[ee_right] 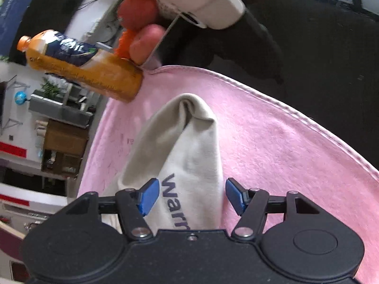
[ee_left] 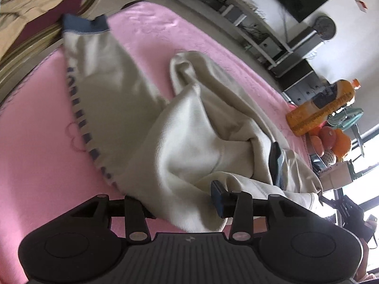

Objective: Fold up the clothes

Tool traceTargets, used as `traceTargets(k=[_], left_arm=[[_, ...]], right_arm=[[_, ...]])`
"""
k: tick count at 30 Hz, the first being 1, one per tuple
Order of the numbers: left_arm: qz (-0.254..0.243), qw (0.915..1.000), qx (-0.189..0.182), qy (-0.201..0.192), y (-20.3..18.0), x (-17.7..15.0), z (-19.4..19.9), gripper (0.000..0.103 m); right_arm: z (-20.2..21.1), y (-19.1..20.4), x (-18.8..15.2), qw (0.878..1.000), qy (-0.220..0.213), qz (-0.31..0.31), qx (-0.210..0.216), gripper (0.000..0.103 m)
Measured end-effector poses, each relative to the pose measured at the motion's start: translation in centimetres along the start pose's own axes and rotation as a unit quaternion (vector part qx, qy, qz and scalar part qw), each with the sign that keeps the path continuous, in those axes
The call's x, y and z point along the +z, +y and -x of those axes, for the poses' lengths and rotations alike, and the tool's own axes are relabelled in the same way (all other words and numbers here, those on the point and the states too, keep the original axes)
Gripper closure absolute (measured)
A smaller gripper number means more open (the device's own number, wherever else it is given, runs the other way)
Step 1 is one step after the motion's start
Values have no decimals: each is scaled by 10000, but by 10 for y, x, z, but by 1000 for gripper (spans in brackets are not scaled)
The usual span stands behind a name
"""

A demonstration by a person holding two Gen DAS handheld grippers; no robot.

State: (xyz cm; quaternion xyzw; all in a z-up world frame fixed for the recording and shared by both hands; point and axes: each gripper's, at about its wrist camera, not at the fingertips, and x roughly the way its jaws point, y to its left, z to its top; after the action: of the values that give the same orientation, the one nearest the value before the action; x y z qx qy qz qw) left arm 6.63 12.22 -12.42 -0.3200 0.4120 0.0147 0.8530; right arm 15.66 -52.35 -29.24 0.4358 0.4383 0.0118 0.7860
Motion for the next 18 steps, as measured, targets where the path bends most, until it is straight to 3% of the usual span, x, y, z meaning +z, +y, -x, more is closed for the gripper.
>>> traceTargets(k=[4, 6, 12, 18], left_arm=[[-10, 9998, -115, -144, 0, 3, -2, 72], [174, 9994, -207, -227, 5, 6, 2, 75], [612, 9972, -133, -415, 15, 10, 12, 103], [689, 9961, -74, -547, 19, 13, 21, 103]], right_arm=[[-6, 0, -4, 9996, -177, 168, 168, 42], [-5, -3, -11, 9992, 3, -17, 409, 42], [-1, 2, -44, 9979, 316, 187, 539, 42], [5, -8, -56, 9962, 360, -194, 771, 42]])
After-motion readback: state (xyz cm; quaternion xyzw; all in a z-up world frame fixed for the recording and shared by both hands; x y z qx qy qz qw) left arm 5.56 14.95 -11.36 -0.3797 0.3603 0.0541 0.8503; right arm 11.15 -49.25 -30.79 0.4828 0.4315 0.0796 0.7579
